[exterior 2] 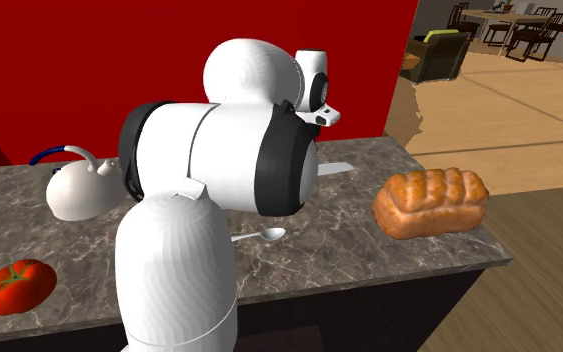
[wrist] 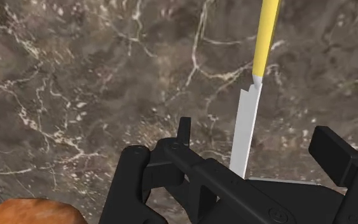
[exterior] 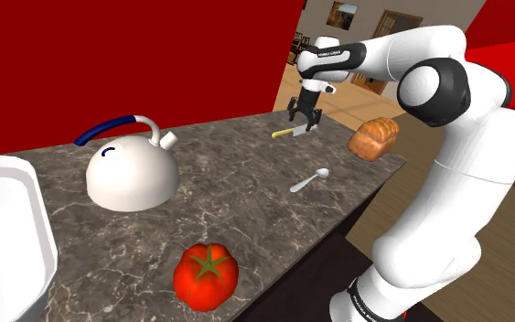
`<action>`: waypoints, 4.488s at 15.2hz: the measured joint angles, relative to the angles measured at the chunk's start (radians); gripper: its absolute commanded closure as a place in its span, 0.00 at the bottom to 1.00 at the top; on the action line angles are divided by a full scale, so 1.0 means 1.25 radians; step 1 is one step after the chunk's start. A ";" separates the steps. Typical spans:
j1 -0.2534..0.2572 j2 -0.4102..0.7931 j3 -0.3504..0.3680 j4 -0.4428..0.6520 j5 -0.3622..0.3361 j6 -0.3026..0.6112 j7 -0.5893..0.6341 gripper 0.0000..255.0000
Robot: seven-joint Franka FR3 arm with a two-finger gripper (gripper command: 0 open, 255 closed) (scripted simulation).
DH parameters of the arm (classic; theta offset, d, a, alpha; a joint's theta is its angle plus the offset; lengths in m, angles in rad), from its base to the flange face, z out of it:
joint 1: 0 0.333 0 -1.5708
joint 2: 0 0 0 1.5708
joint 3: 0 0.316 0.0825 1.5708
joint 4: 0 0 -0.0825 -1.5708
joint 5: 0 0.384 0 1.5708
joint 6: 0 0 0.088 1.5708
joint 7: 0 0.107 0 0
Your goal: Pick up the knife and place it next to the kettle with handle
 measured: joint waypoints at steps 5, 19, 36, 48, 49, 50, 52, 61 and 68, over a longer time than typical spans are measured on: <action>0.000 0.007 0.000 -0.036 0.000 0.043 0.002 0.00; 0.000 0.008 0.000 -0.040 0.000 0.048 0.002 1.00; 0.000 -0.013 0.000 0.071 0.000 -0.084 0.001 1.00; -0.001 -0.007 -0.001 0.210 0.001 -0.217 -0.002 1.00; -0.001 -0.006 -0.001 0.221 0.001 -0.227 -0.003 1.00; -0.002 -0.004 -0.002 0.233 0.001 -0.237 -0.004 1.00; -0.001 0.000 -0.001 0.260 0.001 -0.259 -0.003 1.00; -0.003 0.042 -0.002 0.424 0.003 -0.381 -0.007 1.00; -0.007 0.114 -0.002 0.611 0.007 -0.496 -0.009 1.00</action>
